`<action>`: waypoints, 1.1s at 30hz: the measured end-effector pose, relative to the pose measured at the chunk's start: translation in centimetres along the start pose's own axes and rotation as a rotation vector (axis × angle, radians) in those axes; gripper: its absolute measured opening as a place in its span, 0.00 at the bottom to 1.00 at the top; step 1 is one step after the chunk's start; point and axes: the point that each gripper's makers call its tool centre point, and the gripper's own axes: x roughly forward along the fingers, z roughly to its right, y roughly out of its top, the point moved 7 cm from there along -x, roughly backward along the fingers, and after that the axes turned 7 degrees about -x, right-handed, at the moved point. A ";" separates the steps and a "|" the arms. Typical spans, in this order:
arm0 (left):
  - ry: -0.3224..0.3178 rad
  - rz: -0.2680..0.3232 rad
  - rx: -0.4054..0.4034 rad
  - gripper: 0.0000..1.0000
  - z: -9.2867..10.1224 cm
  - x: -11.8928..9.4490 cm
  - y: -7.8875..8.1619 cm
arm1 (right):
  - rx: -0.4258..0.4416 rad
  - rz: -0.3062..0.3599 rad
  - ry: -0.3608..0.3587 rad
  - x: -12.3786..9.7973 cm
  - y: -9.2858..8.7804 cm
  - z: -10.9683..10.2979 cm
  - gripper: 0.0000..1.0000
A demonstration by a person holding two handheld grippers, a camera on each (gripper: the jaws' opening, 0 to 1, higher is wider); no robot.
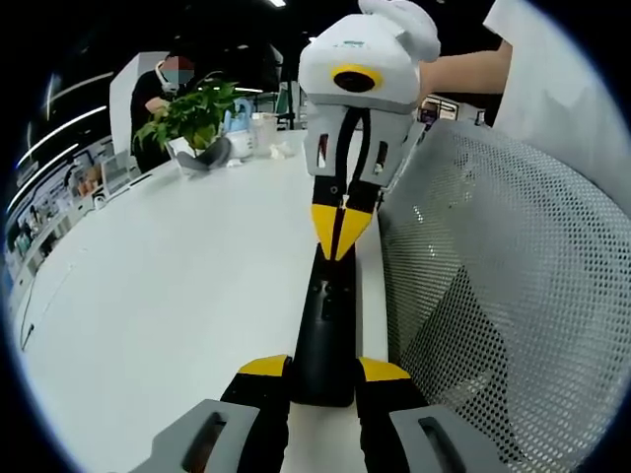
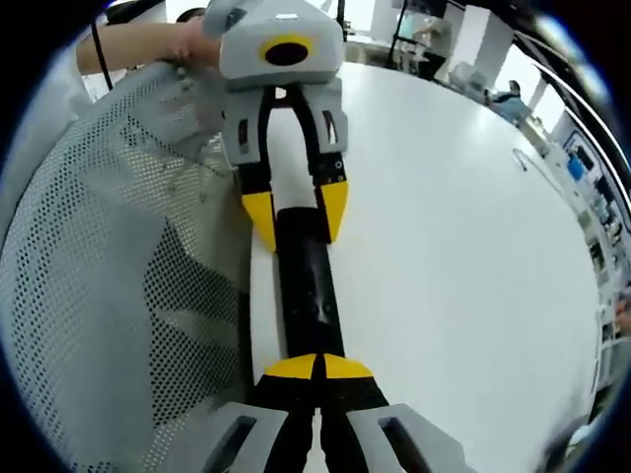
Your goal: Press the specified remote control buttons in sequence, fully releasing each button before pressing the next.
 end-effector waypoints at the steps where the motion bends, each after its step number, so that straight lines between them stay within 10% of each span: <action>1: 0.000 0.000 0.000 0.25 0.0 0.0 0.0 | 0.004 -0.010 0.006 0.0 0.1 0.1 0.00; 7: 0.000 0.000 0.000 0.25 0.0 0.0 0.0 | 0.011 -0.044 0.042 0.1 0.2 0.4 0.00; 17: 0.001 0.000 -0.002 0.25 -0.1 0.1 0.0 | 0.134 0.193 -0.029 -0.3 -1.6 -0.3 0.00; 33: 0.005 0.001 -0.006 0.25 0.0 0.1 0.0 | 0.083 0.152 -0.058 0.1 -0.5 -0.3 0.00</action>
